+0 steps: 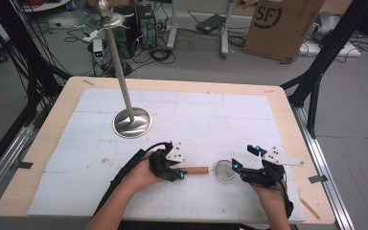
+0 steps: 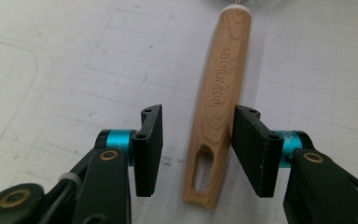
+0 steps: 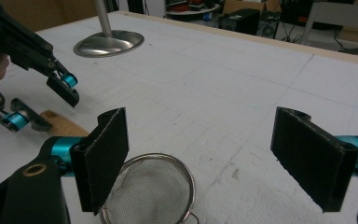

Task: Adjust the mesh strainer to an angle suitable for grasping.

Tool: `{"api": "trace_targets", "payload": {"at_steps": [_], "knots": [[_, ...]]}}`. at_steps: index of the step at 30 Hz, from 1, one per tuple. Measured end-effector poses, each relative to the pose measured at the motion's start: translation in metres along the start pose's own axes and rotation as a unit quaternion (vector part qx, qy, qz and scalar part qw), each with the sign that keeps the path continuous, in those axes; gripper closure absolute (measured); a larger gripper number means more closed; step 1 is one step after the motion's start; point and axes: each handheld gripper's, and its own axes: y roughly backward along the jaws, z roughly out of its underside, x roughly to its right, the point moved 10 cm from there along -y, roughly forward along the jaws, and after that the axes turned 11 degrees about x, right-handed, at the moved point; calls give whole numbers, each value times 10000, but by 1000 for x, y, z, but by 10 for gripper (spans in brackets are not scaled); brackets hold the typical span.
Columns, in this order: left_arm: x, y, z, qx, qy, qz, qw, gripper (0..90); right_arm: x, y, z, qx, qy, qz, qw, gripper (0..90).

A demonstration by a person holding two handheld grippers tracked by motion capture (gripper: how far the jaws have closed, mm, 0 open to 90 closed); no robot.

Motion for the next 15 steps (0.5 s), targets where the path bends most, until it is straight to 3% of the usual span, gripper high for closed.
{"api": "trace_targets", "payload": {"at_steps": [15], "knots": [[-29,-6,6,24,327,-682,9971,505,1,0,0,13,37,23,10000,177]]}}
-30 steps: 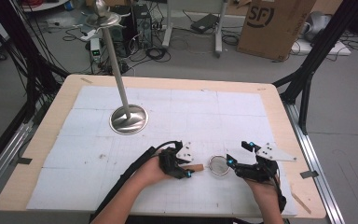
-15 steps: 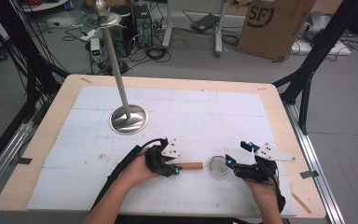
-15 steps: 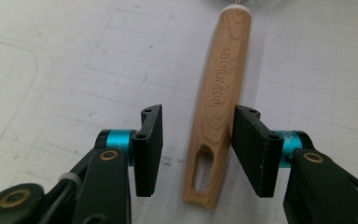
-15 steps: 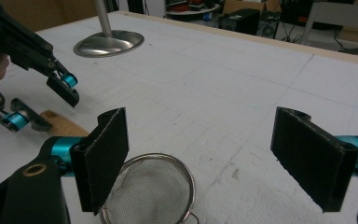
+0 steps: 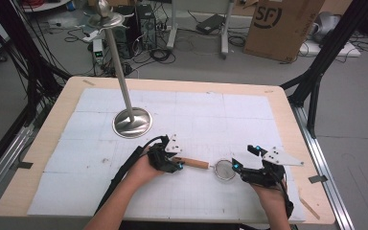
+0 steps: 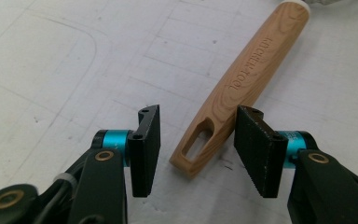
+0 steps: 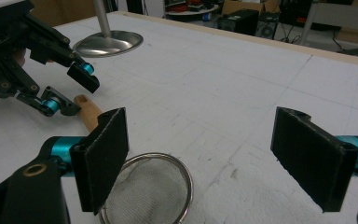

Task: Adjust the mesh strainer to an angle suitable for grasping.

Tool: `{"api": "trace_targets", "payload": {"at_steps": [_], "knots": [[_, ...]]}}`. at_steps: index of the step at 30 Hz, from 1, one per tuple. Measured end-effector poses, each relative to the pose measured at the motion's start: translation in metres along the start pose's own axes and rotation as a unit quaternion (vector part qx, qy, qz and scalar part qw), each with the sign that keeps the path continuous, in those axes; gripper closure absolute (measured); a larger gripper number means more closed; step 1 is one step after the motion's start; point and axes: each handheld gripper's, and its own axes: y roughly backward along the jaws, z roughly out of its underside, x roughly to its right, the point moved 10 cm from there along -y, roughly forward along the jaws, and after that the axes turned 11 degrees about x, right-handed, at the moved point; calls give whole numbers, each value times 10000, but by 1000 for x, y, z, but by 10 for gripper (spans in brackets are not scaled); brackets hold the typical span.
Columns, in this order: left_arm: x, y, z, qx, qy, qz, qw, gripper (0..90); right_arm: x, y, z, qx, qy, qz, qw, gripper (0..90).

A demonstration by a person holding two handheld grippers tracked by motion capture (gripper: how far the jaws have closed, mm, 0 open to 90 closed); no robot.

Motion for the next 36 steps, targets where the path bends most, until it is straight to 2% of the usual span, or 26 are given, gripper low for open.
{"api": "trace_targets", "payload": {"at_steps": [5,9,13,16,20,23,26,29,31,33,36], "knots": [[-5,2,1,-8,113,-140,9998,467,0,0,1,-18,-32,-3,10000,178],[-8,12,-1,271,322,-177,9990,422,0,0,1,-23,-25,-3,10000,178],[-14,28,5,466,494,-318,9972,384,0,1,1,-9,-32,12,10000,178],[-20,41,7,766,640,-514,9937,335,0,0,1,-17,4,-3,10000,177],[-27,61,10,1065,695,-650,9897,315,-1,0,4,-69,9,-28,10000,177],[-31,79,12,1452,598,-744,9848,302,0,0,5,-77,0,-1,10000,177],[-35,96,18,1735,662,-882,9786,274,0,0,6,-73,-8,1,10000,177],[-40,110,26,1907,750,-969,9740,248,-1,0,7,-98,9,-2,10000,177],[-44,113,30,1815,753,-1012,9753,222,-1,-1,8,-103,13,-2,9999,177],[-46,117,30,1881,765,-1059,9734,211,-1,-1,9,-124,6,0,9999,177],[-47,120,30,1944,813,-1037,9720,203,-1,-2,9,-107,28,-10,9999,177]]}}
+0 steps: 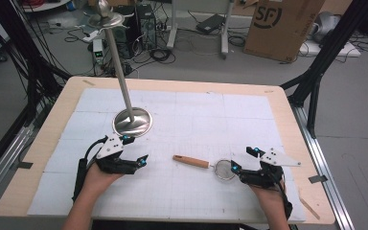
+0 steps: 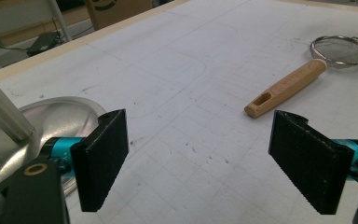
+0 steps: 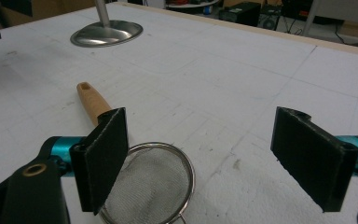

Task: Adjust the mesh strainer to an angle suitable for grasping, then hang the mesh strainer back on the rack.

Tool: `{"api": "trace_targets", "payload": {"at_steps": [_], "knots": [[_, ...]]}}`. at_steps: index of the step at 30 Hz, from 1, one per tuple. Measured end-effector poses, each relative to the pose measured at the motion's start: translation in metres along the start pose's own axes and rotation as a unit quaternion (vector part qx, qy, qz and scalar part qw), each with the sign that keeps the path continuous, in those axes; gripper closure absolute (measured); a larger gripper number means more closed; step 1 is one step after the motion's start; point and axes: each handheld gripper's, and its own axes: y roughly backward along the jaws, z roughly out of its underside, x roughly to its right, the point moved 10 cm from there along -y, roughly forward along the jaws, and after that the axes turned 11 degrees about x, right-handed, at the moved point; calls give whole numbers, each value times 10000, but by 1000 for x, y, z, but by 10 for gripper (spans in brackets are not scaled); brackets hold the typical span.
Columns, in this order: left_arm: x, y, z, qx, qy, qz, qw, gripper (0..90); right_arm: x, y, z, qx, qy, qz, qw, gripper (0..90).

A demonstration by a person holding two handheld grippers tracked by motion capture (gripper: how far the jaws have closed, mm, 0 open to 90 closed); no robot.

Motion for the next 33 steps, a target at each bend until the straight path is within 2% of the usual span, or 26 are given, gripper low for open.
{"api": "trace_targets", "payload": {"at_steps": [3,8,12,15,33], "knots": [[1,2,-2,33,71,40,10000,193,0,-1,1,-27,-21,-13,10000,177],[8,4,-3,55,-5,202,9998,183,-4,-5,6,-127,-27,-41,9999,177],[10,6,1,-4,-36,248,9997,176,-5,-6,5,-90,-28,-49,9999,177],[9,8,3,-4,35,263,9996,174,-6,-5,4,-74,-59,-55,9999,177],[-1,10,0,125,150,140,9997,174,-8,-6,6,-117,-5,-99,9999,177]]}}
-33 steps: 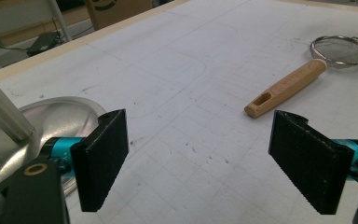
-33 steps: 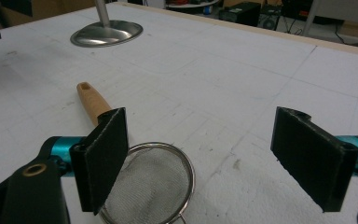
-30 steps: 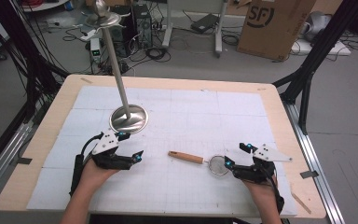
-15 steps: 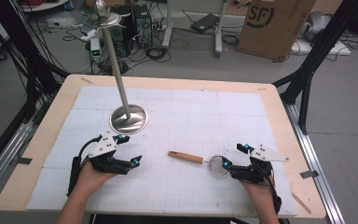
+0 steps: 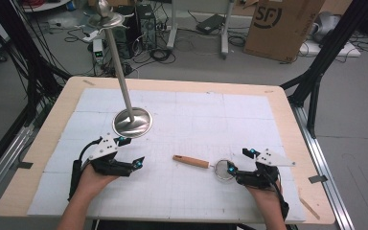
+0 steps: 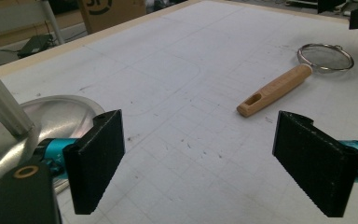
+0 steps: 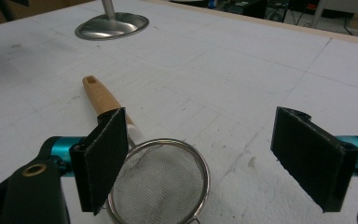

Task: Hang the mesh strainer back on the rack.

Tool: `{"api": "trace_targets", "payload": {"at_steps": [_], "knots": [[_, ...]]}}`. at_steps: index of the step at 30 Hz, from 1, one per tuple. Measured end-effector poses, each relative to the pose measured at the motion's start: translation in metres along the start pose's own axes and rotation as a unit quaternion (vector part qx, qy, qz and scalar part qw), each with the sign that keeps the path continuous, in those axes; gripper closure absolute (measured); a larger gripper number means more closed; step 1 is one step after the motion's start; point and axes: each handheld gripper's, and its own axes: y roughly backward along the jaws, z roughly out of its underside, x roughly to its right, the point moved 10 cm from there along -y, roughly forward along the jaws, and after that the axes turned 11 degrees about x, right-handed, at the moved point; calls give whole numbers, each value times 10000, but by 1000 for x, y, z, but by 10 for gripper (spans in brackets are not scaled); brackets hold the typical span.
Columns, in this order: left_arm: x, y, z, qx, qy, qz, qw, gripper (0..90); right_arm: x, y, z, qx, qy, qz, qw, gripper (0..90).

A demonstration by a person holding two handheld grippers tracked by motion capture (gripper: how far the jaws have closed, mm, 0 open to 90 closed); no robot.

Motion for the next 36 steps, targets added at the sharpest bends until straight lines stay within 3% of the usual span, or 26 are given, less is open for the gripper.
{"api": "trace_targets", "payload": {"at_steps": [9,12,15,17,25,36], "knots": [[-1,0,0,-4,0,-2,10000,174,-1,0,-3,86,15,-3,10000,168],[-2,0,-1,-3,9,-51,10000,173,-1,1,-5,124,117,-34,9998,168],[-1,2,-2,13,14,-62,10000,172,-2,3,-7,200,-1,-106,9997,165],[-2,3,-3,24,24,-66,10000,172,-2,3,-8,204,64,-144,9997,165],[-9,10,-6,148,122,-98,9998,172,-7,-2,-6,115,82,-113,9998,147],[-15,15,-10,301,270,-86,9991,169,-23,-19,-8,-177,321,-444,9983,155]]}}
